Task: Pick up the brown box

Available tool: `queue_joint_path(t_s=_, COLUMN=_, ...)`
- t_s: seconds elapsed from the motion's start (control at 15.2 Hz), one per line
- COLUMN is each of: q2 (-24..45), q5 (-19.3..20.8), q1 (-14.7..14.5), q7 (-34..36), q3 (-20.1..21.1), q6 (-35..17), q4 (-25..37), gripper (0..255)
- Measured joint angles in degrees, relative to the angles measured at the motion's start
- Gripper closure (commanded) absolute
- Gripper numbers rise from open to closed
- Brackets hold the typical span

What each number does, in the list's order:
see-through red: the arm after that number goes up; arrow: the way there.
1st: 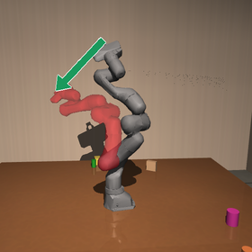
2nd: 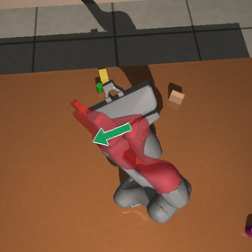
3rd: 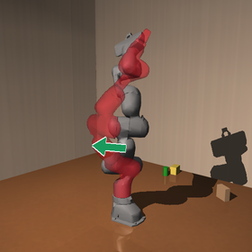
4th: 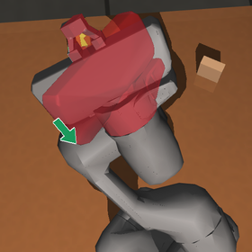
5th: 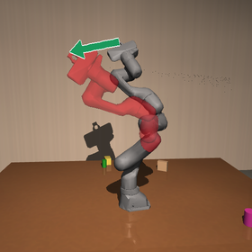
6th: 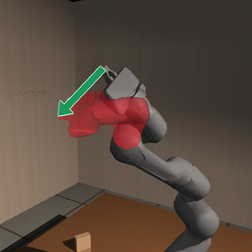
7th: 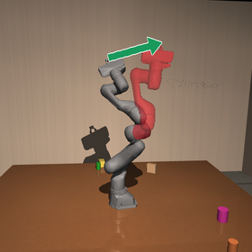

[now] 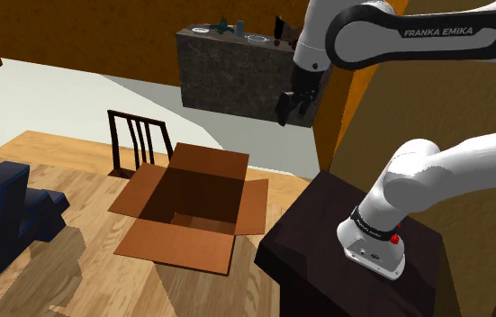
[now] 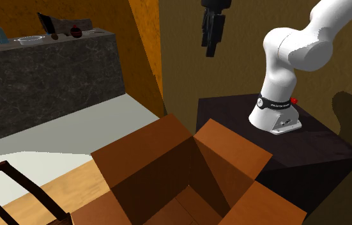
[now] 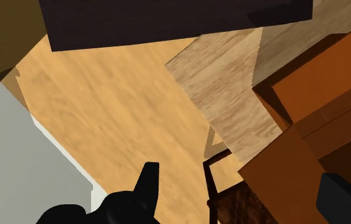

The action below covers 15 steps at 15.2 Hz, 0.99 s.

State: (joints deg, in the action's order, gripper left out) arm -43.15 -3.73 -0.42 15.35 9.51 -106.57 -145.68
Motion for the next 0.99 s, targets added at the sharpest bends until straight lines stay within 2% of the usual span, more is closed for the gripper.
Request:
queue_joint_path(t_s=0.59, q2=12.04, q5=-3.39, q1=-0.94, q7=9.74, q3=8.2, q6=-17.31, q4=-5.7, gripper=0)
queue_joint_path(t_s=0.99, q2=24.48, q5=-2.26, q1=0.17, q7=17.52, q3=14.06, q6=-29.61, q4=-5.91, gripper=0)
